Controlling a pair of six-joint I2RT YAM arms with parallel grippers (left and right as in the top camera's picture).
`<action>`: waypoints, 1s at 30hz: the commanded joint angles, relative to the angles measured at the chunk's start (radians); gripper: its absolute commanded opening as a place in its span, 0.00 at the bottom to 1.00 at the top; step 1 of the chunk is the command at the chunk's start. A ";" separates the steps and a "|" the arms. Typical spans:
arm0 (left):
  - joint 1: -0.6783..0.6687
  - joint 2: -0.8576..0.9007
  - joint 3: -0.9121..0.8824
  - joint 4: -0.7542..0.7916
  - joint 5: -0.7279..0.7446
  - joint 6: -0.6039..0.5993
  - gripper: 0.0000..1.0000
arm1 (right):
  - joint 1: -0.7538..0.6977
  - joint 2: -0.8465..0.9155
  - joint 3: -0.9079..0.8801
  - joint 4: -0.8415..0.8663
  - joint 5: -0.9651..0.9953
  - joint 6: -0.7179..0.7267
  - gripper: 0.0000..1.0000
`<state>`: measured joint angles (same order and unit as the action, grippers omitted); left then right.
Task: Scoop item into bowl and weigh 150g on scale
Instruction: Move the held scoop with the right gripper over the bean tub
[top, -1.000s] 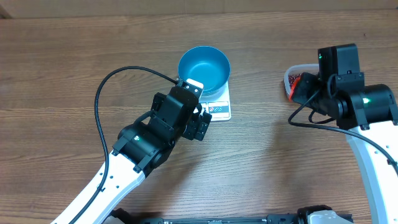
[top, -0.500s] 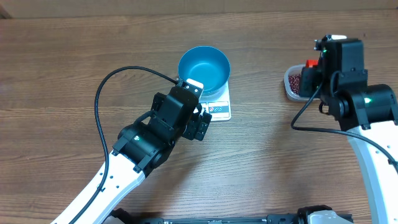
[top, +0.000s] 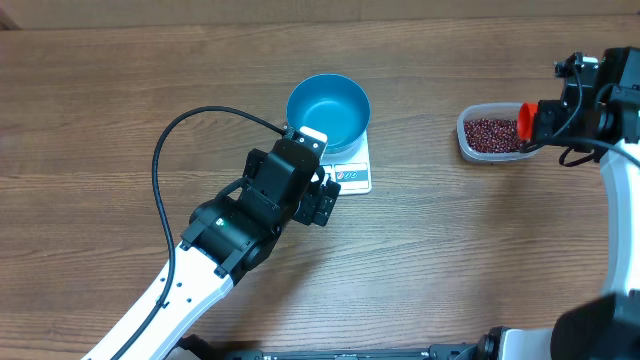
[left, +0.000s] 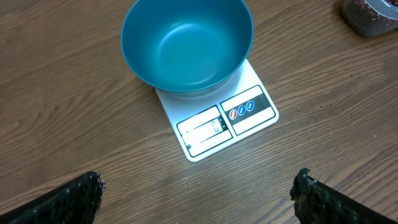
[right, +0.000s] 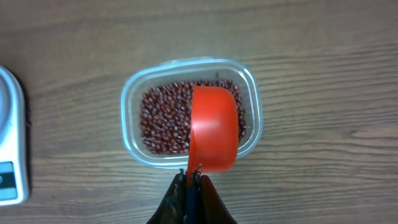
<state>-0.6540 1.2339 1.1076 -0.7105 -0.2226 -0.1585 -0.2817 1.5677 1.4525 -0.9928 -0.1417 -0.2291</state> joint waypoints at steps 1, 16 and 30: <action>0.006 0.005 0.009 0.004 -0.020 -0.014 1.00 | -0.025 0.048 0.019 0.014 -0.085 -0.111 0.04; 0.006 0.005 0.009 0.004 -0.020 -0.014 1.00 | -0.024 0.169 0.005 0.121 -0.085 -0.190 0.04; 0.006 0.005 0.009 0.004 -0.020 -0.014 1.00 | -0.028 0.243 -0.040 0.124 -0.078 -0.233 0.04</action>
<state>-0.6540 1.2339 1.1076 -0.7105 -0.2226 -0.1585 -0.3065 1.7977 1.4246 -0.8661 -0.2203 -0.4496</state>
